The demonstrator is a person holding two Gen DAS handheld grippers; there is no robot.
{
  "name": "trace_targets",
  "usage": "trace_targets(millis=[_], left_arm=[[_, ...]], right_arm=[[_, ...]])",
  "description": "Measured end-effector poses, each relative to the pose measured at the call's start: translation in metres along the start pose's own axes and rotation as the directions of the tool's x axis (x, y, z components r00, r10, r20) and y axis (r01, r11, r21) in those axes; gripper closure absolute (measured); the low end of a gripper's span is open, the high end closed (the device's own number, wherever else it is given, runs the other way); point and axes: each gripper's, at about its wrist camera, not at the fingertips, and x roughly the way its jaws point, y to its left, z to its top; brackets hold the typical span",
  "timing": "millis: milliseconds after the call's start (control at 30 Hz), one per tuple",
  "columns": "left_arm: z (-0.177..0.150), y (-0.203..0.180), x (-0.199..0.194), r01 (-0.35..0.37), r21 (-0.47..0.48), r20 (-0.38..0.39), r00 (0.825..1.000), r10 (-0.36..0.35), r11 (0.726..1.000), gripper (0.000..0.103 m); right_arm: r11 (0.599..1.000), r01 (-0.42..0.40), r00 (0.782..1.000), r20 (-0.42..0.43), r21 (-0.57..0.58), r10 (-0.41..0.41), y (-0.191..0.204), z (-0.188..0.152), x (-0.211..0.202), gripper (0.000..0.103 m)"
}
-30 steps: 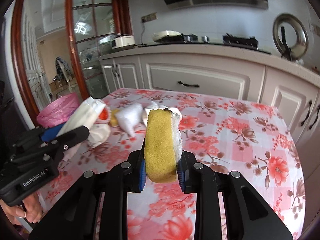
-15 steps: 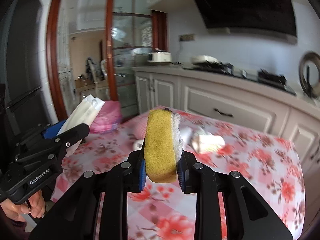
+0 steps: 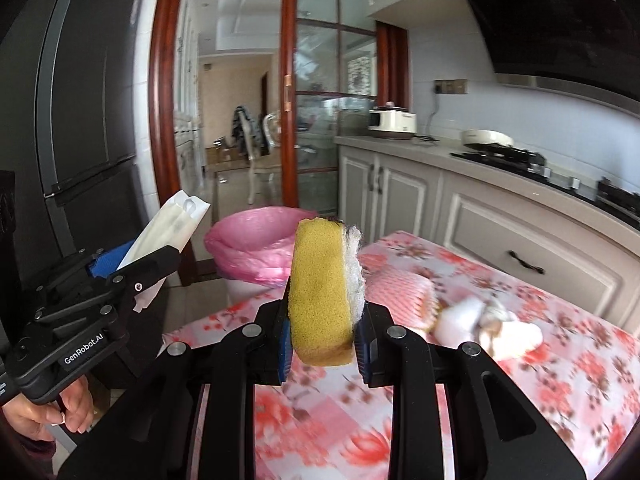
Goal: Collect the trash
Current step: 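Carry the sponge and tissue with both tools over the pink bin and release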
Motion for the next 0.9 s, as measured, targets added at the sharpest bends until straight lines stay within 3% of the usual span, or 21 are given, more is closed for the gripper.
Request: trace_targets(millis=[433,900], left_arm=[[0.026,0.085,0.088,-0.168,-0.073,-0.046,0.985,0.165,0.983,0.067],[0.059,0.169,0.213,-0.238,-0.135,-0.100,0.969,0.225,0.962,0.066]], right_arm=[[0.985,-0.173,0.984,-0.038,0.003,0.173,0.020,0.057,0.131,0.077],[0.963,-0.267,0.960,-0.088,-0.018,0.265,0.030,0.101,0.269,0.077]])
